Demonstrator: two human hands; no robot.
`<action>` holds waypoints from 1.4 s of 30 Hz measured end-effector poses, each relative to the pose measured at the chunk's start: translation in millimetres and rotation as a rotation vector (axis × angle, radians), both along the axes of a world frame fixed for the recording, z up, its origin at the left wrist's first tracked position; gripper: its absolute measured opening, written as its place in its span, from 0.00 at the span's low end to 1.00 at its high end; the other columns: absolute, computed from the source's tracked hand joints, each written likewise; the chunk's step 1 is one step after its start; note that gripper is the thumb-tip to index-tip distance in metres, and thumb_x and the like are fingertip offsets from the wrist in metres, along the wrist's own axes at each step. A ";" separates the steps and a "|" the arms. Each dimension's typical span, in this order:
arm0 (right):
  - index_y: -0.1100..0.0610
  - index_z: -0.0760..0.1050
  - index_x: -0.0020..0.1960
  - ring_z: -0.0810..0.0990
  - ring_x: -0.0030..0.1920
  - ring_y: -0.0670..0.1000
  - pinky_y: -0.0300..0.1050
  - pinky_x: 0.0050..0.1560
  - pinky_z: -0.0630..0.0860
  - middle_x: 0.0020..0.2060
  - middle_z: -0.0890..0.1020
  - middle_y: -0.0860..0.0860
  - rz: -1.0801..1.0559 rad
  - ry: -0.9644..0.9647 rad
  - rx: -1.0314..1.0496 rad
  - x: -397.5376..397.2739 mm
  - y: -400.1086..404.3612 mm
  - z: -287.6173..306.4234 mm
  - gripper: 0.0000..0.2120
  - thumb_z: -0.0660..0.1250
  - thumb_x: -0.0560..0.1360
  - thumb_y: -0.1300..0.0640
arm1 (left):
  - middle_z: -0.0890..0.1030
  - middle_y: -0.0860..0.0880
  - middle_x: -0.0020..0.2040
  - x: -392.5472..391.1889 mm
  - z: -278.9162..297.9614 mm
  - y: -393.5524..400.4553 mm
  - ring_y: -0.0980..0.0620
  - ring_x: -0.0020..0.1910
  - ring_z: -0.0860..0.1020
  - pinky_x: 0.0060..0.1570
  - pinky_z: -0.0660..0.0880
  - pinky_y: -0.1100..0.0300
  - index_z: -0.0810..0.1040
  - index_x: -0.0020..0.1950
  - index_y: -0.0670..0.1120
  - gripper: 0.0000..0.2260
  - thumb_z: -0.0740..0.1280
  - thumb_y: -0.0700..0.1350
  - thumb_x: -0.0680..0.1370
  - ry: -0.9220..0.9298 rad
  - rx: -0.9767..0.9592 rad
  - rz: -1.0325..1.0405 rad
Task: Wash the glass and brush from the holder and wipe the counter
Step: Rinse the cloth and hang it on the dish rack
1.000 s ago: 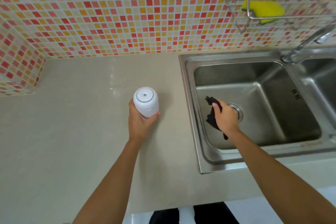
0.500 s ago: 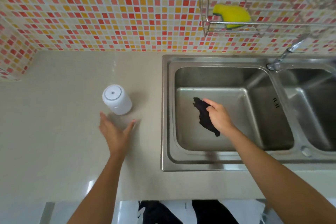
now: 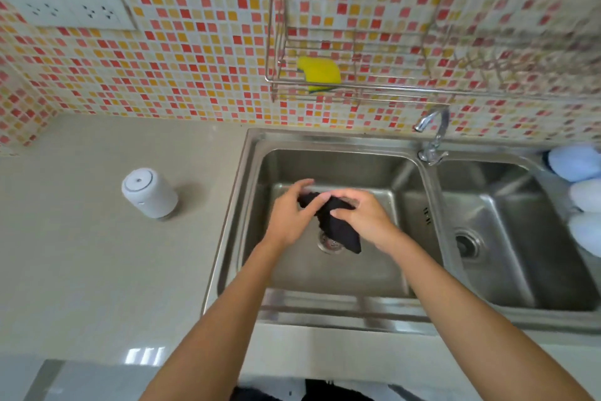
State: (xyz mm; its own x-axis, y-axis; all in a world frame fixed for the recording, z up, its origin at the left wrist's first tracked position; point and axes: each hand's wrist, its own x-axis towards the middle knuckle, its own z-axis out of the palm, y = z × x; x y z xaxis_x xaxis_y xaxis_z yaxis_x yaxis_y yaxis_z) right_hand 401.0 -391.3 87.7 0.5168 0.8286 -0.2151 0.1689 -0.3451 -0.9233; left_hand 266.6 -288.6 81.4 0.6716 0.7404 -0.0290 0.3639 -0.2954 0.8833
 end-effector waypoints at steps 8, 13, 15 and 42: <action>0.56 0.81 0.55 0.77 0.60 0.52 0.42 0.57 0.73 0.52 0.82 0.54 -0.066 0.416 0.119 62.3 -31.5 61.7 0.11 0.64 0.76 0.64 | 0.84 0.55 0.42 49.2 73.0 -12.9 0.58 0.43 0.80 0.46 0.75 0.61 0.83 0.48 0.48 0.07 0.69 0.50 0.77 -0.019 0.227 -0.209; 0.59 0.81 0.56 0.82 0.57 0.54 0.50 0.61 0.74 0.53 0.84 0.58 0.206 0.231 -0.099 93.1 -45.5 97.7 0.13 0.69 0.77 0.52 | 0.80 0.58 0.46 67.4 112.1 -7.9 0.61 0.47 0.76 0.47 0.68 0.75 0.82 0.53 0.47 0.07 0.65 0.46 0.80 -0.040 0.365 -0.300; 0.59 0.80 0.55 0.82 0.56 0.54 0.51 0.62 0.76 0.52 0.85 0.56 0.156 0.167 -0.018 101.1 -45.0 119.0 0.11 0.71 0.75 0.56 | 0.79 0.58 0.47 72.9 126.2 -3.5 0.62 0.48 0.74 0.50 0.65 0.78 0.81 0.55 0.47 0.08 0.65 0.44 0.80 -0.078 0.394 -0.319; 0.56 0.77 0.65 0.74 0.66 0.50 0.39 0.61 0.66 0.65 0.78 0.50 -0.170 -0.274 0.107 215.6 88.2 179.9 0.17 0.70 0.77 0.55 | 0.82 0.42 0.53 216.5 198.7 129.9 0.44 0.51 0.78 0.49 0.71 0.58 0.82 0.52 0.40 0.12 0.62 0.45 0.82 0.188 0.228 -0.256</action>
State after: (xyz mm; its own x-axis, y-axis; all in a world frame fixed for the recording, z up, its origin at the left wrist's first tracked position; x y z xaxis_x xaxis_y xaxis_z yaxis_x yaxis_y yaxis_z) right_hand 616.6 -303.1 267.6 0.6760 0.7361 0.0341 0.3642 -0.2935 -0.8839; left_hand 483.1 -158.7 280.1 0.8342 0.5509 -0.0236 0.4022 -0.5787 0.7094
